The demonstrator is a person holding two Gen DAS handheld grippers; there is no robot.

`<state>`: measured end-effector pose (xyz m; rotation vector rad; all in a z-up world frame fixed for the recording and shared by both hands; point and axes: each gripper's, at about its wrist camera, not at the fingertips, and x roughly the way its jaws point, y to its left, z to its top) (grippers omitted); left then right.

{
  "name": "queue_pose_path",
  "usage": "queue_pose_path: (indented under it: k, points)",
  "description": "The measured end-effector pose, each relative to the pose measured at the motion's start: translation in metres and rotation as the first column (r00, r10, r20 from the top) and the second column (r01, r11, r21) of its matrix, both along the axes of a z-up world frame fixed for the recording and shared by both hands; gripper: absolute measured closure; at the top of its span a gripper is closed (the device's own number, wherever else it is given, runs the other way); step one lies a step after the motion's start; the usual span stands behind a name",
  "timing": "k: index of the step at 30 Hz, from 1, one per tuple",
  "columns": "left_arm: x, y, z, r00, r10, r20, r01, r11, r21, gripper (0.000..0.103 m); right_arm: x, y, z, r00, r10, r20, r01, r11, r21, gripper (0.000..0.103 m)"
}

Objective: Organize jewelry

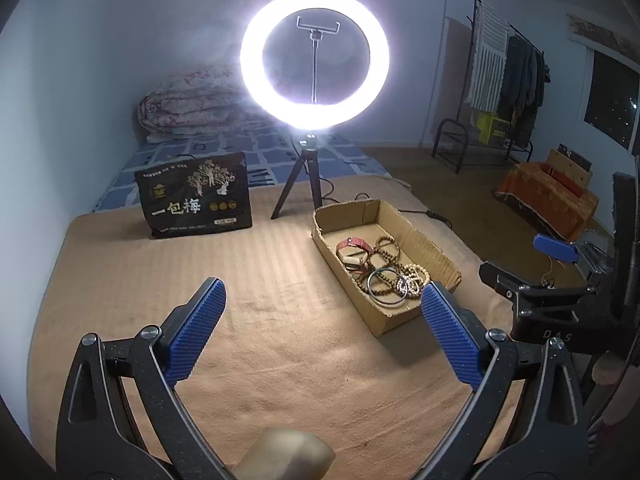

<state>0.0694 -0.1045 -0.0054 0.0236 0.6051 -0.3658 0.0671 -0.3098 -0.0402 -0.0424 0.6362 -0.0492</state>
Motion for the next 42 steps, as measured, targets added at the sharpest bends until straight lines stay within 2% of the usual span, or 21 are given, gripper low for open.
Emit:
queue_pose_path:
  k: [6,13,26,42]
  points:
    - [-0.0023,0.0012,0.003,1.0,0.015,0.018,-0.015,1.0,0.009,0.003,0.0017,-0.0006,0.0012,1.0,-0.01,0.008,0.01,1.0,0.006,0.0]
    - [-0.0036,-0.0021,0.0006,0.999,0.021,0.032,-0.023,0.998,0.064,0.003,0.0026,-0.0052,0.0005,1.0,-0.018,0.007,0.018,1.0,0.008,0.0]
    - [-0.0047,-0.0052,-0.002,0.999,0.027,0.036,-0.03,0.995,0.094,0.001,0.0039,-0.0069,-0.0006,1.0,-0.026,-0.004,0.026,1.0,0.005,0.0]
    - [-0.0026,-0.0047,-0.0028,0.999,0.029,0.028,-0.032,0.995,0.094,0.001,0.0052,-0.0096,-0.0034,0.999,-0.039,-0.016,0.039,0.999,0.01,0.0]
